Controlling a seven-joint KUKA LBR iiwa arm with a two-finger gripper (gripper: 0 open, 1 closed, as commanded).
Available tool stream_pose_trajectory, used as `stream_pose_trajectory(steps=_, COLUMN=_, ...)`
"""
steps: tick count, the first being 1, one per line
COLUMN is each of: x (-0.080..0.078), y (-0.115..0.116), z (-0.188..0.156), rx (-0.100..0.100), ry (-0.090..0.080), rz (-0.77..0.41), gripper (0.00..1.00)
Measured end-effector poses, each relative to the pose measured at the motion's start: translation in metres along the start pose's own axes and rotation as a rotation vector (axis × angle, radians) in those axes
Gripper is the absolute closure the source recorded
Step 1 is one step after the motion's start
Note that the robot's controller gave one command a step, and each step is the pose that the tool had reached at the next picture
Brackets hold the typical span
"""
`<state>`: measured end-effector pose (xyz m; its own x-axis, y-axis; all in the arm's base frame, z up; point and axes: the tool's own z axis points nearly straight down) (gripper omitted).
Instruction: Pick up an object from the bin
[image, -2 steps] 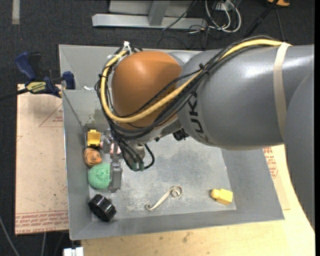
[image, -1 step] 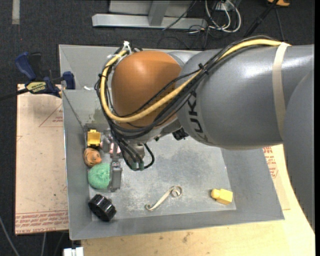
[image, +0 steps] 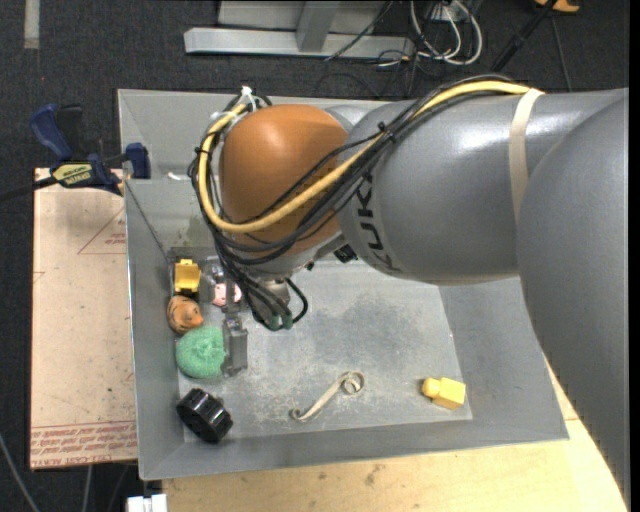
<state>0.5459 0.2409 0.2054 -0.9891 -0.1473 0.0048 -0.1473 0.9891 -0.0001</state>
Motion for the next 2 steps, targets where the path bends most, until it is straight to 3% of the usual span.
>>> stream_pose_trajectory(steps=1, x=0.003, y=-0.013, z=0.039, rx=-0.003, ry=-0.013, rz=-0.006, gripper=0.0)
stream_pose_trajectory(steps=2, x=-0.008, y=-0.011, z=0.081, rx=0.0, ry=-0.007, rz=-0.107, gripper=0.0)
